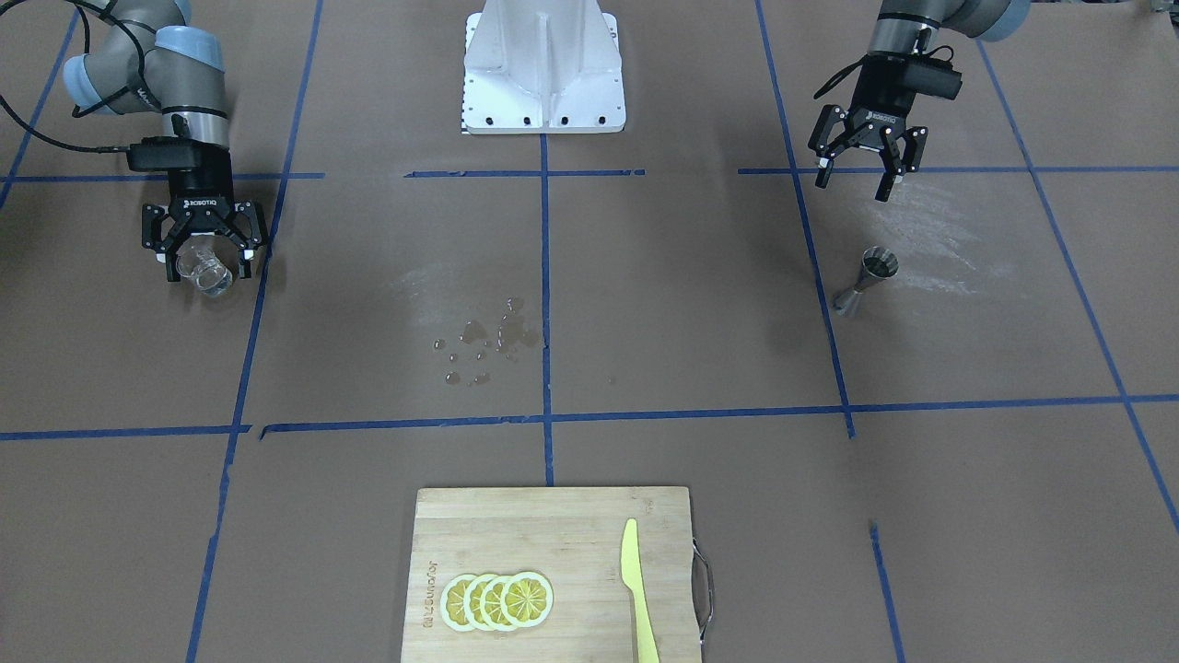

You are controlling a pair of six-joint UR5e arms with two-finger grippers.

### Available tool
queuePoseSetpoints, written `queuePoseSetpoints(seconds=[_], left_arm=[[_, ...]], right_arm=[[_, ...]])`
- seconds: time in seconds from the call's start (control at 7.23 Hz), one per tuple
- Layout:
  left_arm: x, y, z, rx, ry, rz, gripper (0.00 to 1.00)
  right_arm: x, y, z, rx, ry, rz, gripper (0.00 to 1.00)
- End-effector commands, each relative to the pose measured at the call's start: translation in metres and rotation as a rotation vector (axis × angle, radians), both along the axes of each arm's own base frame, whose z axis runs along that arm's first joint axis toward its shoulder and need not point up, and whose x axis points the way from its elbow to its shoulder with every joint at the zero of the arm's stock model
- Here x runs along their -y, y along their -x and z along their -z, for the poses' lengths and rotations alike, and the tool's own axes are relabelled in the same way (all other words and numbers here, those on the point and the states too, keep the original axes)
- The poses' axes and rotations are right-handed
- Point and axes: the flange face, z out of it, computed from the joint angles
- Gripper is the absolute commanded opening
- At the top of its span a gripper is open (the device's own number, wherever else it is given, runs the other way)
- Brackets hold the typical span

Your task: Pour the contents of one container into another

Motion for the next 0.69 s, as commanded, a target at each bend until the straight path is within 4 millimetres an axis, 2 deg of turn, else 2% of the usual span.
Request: queuePoseSetpoints(seconds=[0.0,0.28,0.55], left_arm=[[0.000,0.000,0.000,-0.002,-0.001,0.001,1.00],[0.000,0.000,0.000,-0.002,-0.001,0.001,1.00],[-0.001,-0.001,0.001,-0.003,0.000,-0.003,1.00]], right_arm=[[-0.005,-0.031,0.016,0.019,0.021,0.029,1.00],[-0.008,-0.028,0.024,0.040,0.043,0.063,1.00],[-0.017,-0.028,0.012,0.027,0.130,0.169,1.00]])
